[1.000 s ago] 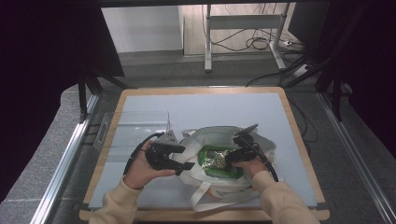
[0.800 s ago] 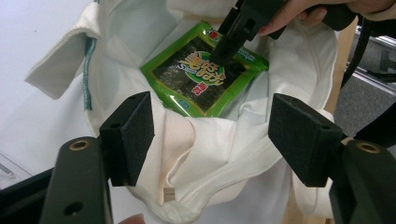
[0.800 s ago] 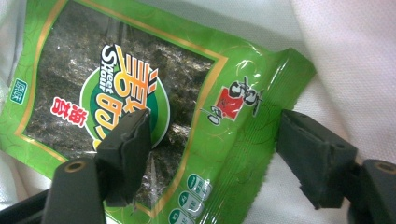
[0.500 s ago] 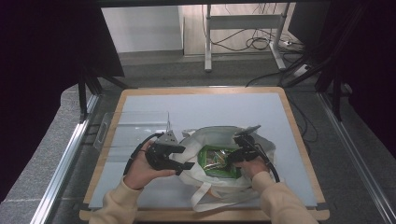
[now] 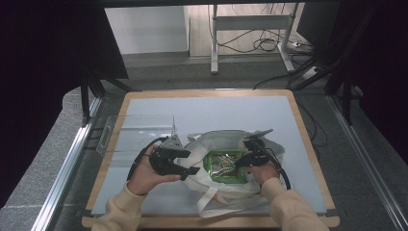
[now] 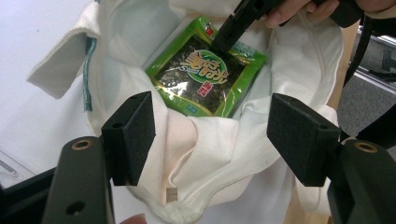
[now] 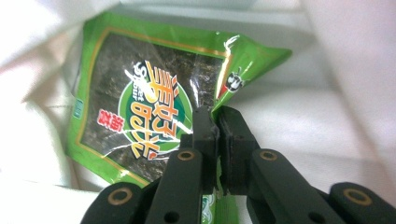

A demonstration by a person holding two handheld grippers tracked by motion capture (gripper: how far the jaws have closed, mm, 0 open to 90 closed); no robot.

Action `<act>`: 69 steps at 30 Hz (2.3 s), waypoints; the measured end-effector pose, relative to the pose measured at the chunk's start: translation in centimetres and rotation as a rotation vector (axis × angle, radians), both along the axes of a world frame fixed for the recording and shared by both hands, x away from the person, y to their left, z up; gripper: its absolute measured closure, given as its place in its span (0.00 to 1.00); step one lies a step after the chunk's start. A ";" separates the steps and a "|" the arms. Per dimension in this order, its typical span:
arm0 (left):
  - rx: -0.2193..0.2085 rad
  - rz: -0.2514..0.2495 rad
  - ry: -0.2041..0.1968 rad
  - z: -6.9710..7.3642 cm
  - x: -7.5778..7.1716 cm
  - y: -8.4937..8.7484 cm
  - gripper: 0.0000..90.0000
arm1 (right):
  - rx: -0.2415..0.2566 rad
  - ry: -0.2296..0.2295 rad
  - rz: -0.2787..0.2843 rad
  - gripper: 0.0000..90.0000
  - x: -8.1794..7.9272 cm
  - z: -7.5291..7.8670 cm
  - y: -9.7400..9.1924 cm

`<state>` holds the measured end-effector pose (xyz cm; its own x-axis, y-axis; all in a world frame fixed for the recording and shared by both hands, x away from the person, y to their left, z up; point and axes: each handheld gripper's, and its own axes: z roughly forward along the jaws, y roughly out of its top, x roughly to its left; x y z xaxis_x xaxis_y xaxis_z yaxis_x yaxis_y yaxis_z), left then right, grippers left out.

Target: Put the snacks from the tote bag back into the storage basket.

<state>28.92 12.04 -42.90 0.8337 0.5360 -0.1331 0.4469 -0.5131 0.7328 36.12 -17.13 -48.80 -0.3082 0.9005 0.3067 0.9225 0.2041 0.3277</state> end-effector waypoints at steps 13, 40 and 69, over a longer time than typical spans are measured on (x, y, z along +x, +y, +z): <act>0.005 -0.002 -0.004 0.0 0.0 0.1 0.36 | 0.010 -0.169 0.054 0.96 -1.5 3.4 -1.1; -0.001 0.007 -0.010 0.2 0.2 1.2 0.36 | 0.074 -0.353 0.159 0.97 -3.6 8.0 -3.4; 0.003 0.030 -0.043 1.3 -0.4 1.6 0.36 | 0.101 -0.463 0.325 0.97 -3.3 9.9 -3.7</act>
<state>28.56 13.68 -41.59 0.8219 0.5615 -0.0956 0.4302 -0.5020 0.7502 32.86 -20.81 -38.94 -0.6870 0.7103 0.1534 0.5732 0.4000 0.7151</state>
